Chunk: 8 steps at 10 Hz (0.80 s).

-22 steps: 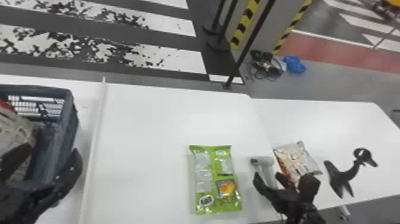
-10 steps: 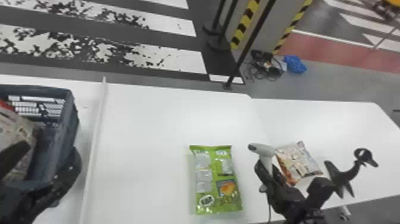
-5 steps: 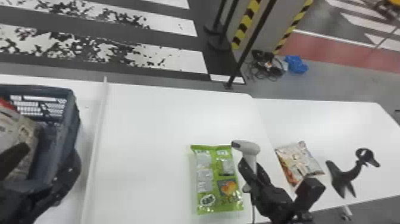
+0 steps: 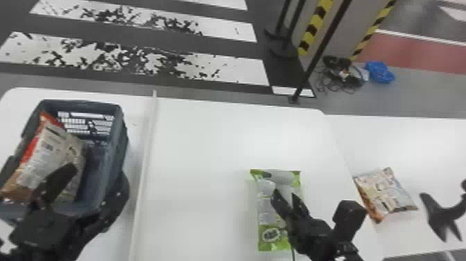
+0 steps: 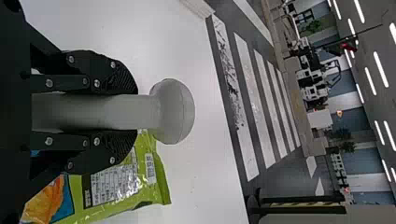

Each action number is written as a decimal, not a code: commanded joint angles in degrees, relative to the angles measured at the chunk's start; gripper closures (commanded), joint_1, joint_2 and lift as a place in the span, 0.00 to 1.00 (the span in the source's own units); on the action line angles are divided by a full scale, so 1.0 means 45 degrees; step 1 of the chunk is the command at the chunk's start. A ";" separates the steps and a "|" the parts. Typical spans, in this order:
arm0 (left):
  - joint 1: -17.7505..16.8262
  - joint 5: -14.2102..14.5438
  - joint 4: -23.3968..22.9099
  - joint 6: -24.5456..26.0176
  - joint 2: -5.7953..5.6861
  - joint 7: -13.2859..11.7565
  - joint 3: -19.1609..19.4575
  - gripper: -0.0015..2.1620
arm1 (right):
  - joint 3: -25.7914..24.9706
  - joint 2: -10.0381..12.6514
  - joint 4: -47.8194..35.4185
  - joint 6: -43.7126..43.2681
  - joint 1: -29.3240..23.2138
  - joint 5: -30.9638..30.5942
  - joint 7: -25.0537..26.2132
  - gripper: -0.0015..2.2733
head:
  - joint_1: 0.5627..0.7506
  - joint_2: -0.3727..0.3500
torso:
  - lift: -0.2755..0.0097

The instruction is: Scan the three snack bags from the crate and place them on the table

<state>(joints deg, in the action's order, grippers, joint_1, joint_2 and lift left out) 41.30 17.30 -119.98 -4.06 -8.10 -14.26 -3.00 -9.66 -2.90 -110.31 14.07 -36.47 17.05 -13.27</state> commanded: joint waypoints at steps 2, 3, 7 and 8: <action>-0.0038 0.0276 0.0158 -0.0161 -0.0017 -0.0171 0.0198 0.03 | 0.0995 0.0001 -0.0154 0.0497 0.0410 -0.0839 0.0722 0.97 | 0.70 0.30 | 0.84; -0.0038 0.0491 0.0314 -0.0473 -0.0037 -0.0308 0.0335 0.03 | 0.1151 0.0001 -0.0154 0.0497 0.0508 -0.1015 0.0957 0.97 | 0.70 0.34 | 0.84; -0.0214 0.0862 0.0744 -0.0669 -0.0056 -0.0640 0.0589 0.03 | 0.1717 0.0001 -0.0076 0.1318 0.0879 -0.2421 0.1855 0.97 | 0.70 0.40 | 0.84; -0.0253 0.0940 0.0802 -0.0669 -0.0076 -0.0698 0.0608 0.03 | 0.1717 0.0001 0.0002 0.1591 0.1015 -0.2597 0.1914 0.97 | 0.70 0.41 | 0.84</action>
<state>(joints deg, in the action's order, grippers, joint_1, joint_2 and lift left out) 40.26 21.38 -116.52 -7.06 -8.40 -17.38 -0.32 -1.99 -2.90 -110.45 20.53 -32.24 5.84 -4.59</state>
